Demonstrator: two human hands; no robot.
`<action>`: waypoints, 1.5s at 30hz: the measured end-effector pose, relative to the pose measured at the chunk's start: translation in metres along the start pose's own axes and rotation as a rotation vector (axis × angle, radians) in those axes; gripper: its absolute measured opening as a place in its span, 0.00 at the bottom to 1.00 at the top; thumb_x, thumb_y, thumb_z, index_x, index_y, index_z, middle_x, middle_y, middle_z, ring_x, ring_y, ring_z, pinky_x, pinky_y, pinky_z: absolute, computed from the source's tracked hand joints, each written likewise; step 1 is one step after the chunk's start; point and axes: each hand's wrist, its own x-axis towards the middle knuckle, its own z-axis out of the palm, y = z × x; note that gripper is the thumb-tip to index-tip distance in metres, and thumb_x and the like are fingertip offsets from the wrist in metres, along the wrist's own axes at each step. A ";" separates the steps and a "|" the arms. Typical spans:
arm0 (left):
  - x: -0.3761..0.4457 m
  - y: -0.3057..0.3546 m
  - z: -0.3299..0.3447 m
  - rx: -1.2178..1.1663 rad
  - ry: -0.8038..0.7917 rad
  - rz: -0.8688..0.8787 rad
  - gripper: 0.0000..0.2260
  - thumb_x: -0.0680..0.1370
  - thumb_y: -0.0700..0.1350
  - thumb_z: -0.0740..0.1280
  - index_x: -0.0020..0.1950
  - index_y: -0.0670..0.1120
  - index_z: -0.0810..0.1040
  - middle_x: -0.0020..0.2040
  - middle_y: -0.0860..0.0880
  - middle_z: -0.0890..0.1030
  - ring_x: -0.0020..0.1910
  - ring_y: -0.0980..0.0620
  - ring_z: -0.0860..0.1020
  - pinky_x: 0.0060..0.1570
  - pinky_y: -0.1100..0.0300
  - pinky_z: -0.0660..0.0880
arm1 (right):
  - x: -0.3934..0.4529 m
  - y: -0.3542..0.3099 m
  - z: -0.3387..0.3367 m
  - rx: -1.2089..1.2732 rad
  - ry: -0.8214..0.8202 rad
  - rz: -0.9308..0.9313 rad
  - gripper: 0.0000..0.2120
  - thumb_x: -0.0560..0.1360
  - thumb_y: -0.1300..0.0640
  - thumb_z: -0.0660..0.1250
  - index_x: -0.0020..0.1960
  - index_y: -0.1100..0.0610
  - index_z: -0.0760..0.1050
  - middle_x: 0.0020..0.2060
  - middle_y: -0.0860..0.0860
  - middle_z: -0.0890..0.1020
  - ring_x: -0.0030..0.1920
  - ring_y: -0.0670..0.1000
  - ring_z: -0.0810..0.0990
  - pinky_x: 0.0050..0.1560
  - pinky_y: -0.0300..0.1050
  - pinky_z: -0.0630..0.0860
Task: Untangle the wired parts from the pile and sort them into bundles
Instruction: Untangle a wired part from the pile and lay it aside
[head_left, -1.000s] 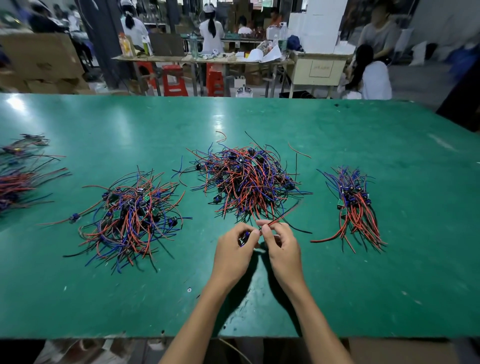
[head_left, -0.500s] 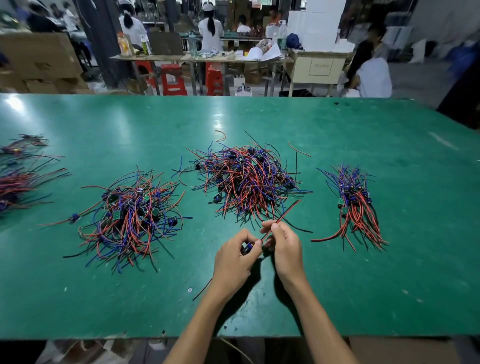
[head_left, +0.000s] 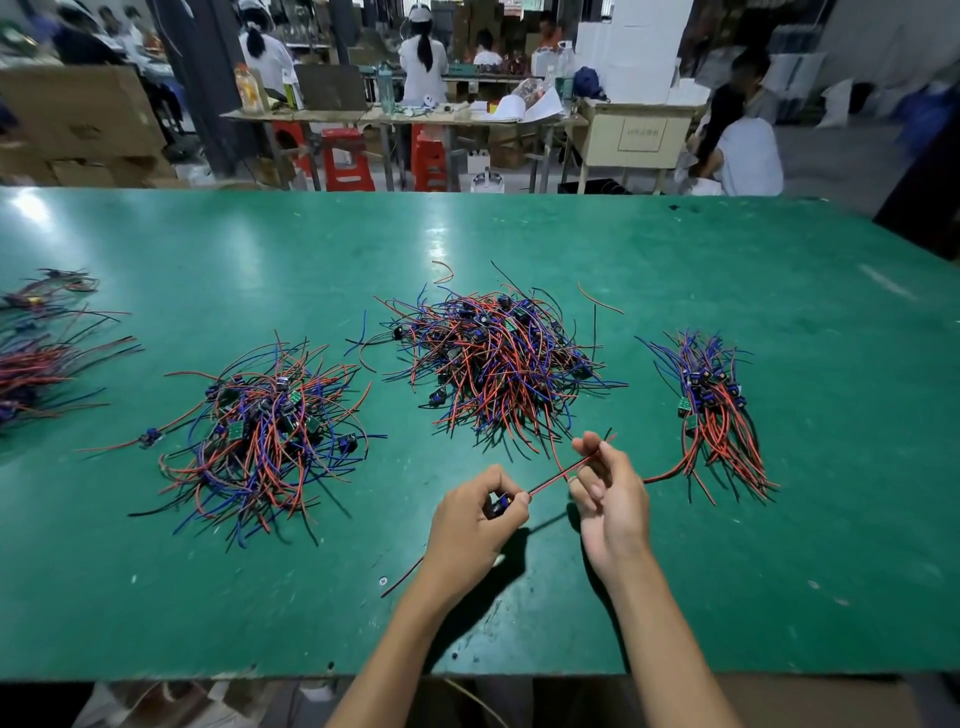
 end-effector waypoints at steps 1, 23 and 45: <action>0.000 0.000 0.000 0.002 -0.001 0.009 0.08 0.74 0.54 0.68 0.38 0.53 0.75 0.25 0.56 0.70 0.28 0.54 0.66 0.34 0.55 0.66 | 0.000 -0.001 -0.001 0.031 -0.007 0.025 0.10 0.84 0.61 0.57 0.48 0.58 0.75 0.39 0.50 0.82 0.22 0.42 0.60 0.20 0.33 0.58; -0.006 0.002 -0.021 -0.122 -0.012 -0.027 0.10 0.81 0.37 0.67 0.59 0.49 0.81 0.40 0.48 0.87 0.33 0.58 0.81 0.34 0.70 0.71 | -0.019 0.021 0.002 -0.549 -0.173 -0.254 0.07 0.81 0.56 0.67 0.54 0.56 0.83 0.39 0.57 0.86 0.39 0.53 0.86 0.40 0.44 0.83; -0.018 -0.012 -0.026 0.358 0.530 0.544 0.09 0.72 0.38 0.78 0.50 0.48 0.87 0.40 0.55 0.80 0.39 0.51 0.78 0.39 0.54 0.76 | -0.022 0.006 0.000 -0.260 -0.298 -0.116 0.19 0.77 0.59 0.68 0.67 0.55 0.76 0.50 0.61 0.86 0.48 0.50 0.86 0.45 0.38 0.82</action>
